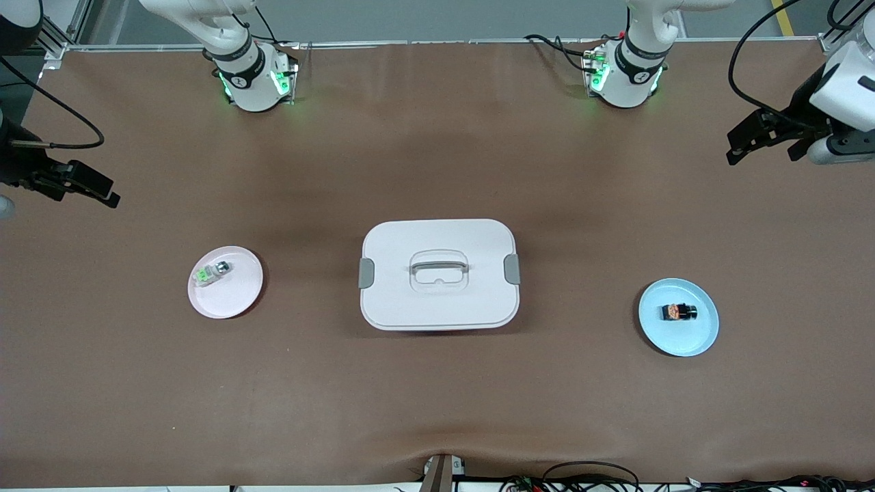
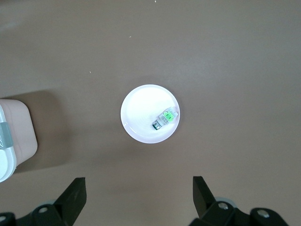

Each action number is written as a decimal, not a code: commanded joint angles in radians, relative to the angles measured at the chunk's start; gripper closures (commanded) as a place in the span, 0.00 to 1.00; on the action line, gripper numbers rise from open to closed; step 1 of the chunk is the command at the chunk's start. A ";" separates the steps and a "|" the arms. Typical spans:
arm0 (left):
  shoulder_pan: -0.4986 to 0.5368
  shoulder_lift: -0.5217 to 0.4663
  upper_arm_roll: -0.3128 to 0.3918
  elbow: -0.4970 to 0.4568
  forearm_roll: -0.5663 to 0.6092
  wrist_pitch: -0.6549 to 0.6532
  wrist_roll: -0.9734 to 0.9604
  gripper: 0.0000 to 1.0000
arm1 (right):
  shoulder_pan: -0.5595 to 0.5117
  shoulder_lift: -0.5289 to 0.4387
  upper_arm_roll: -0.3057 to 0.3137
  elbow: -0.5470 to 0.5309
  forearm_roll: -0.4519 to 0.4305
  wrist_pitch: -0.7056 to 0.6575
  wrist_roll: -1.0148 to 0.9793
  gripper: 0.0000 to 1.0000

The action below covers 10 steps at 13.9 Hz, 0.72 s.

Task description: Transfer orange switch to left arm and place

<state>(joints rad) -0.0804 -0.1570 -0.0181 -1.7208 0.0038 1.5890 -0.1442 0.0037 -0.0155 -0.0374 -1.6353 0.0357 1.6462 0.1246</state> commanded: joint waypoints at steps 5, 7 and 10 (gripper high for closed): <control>-0.006 -0.047 -0.017 -0.033 0.013 -0.015 0.021 0.00 | 0.009 -0.023 -0.013 -0.021 0.010 0.017 0.006 0.00; -0.007 -0.038 -0.019 -0.025 0.013 -0.015 0.023 0.00 | 0.007 -0.023 -0.013 -0.020 0.013 0.015 0.007 0.00; -0.002 -0.007 -0.017 0.009 0.012 -0.015 0.028 0.00 | 0.012 -0.021 -0.013 0.000 0.010 0.008 0.006 0.00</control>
<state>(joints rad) -0.0846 -0.1839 -0.0346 -1.7419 0.0046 1.5801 -0.1371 0.0037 -0.0166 -0.0422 -1.6346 0.0358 1.6513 0.1247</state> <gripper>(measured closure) 0.000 0.000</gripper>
